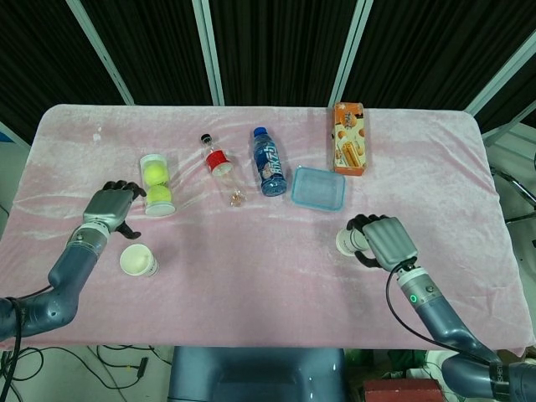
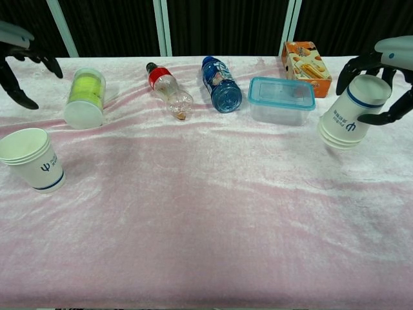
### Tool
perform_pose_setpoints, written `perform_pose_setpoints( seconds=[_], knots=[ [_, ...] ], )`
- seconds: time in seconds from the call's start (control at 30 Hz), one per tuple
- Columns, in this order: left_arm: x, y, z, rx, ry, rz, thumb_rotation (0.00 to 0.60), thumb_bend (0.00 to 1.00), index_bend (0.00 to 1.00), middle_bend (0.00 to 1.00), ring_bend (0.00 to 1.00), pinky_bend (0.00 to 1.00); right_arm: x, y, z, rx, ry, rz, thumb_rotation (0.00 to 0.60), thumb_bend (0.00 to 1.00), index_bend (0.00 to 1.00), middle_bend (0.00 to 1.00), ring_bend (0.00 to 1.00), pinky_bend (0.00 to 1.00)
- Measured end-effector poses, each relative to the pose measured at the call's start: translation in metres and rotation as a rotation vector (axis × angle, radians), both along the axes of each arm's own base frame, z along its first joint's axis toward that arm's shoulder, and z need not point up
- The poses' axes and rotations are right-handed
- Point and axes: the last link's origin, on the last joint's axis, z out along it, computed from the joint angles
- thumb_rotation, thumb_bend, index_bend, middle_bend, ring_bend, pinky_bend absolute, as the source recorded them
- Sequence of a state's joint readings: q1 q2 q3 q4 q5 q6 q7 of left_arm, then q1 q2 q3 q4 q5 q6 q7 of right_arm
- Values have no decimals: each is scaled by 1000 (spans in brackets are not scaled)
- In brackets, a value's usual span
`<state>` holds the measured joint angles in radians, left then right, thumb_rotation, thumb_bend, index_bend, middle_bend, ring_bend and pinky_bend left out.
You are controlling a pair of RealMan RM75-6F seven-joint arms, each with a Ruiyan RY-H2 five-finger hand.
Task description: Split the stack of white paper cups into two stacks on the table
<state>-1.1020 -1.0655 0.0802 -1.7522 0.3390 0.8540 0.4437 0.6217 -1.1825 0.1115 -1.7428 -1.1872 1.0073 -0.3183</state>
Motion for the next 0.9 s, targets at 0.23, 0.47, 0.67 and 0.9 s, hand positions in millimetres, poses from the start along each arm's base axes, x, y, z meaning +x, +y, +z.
perform_pose_setpoints(
  seconds=[0.23,0.47,0.67,0.9],
  knots=[
    [9,-5,25,96,-134,-66,600,135,180,64,0,0,-14,11,-15,-9,119,47,600,449,731,449,532,431],
    [11,-17,42,135,-241,-120,600,135,179,65,0,0,-20,16,-37,65,128,12,600,395,704,433,511,411],
    [4,-22,51,132,-241,-122,600,135,169,64,0,0,-19,13,-45,96,144,3,600,282,444,226,299,282],
    [-2,-20,49,122,-186,-132,600,122,153,59,0,0,-20,13,-41,140,189,-49,600,158,93,0,167,232]
  ],
)
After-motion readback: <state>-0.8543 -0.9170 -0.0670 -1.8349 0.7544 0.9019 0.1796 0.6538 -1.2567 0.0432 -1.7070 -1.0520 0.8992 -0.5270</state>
